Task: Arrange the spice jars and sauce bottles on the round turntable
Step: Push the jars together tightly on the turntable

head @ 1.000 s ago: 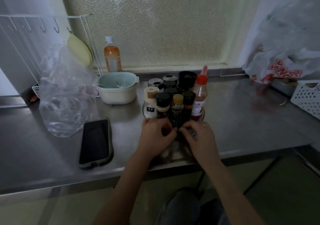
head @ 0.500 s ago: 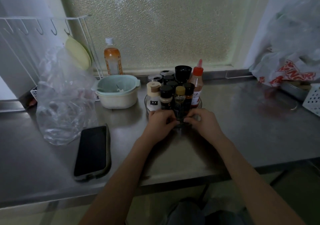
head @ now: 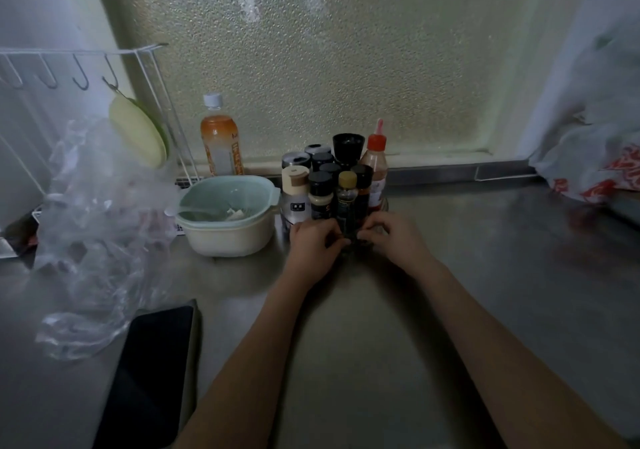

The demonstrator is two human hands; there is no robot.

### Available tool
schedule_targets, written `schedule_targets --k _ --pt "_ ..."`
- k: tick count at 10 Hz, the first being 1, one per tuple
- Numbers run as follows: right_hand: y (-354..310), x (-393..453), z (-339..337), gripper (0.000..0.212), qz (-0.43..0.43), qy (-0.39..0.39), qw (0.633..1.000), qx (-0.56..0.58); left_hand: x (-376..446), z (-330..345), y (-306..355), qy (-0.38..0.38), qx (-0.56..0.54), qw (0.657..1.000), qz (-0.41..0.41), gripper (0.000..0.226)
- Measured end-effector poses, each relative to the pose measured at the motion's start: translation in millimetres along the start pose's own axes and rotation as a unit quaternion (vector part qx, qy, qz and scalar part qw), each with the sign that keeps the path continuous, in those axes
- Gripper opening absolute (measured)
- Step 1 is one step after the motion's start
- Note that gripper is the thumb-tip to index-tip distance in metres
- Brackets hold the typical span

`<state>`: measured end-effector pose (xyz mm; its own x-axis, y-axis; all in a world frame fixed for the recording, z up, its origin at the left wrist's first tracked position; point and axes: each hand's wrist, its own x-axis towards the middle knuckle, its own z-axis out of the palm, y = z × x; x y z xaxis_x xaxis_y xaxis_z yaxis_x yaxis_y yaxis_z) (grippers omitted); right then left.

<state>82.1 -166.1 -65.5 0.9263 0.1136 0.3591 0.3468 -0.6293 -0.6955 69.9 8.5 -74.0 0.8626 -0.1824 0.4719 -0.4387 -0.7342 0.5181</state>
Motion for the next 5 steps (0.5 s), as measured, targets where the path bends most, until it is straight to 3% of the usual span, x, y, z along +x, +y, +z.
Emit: schedule_targets --k 5 --pt "-5.9 1.5 11.2 0.006 -0.018 0.040 0.998 0.051 4.5 -4.9 -1.3 0.018 0.015 1.000 0.014 0.012"
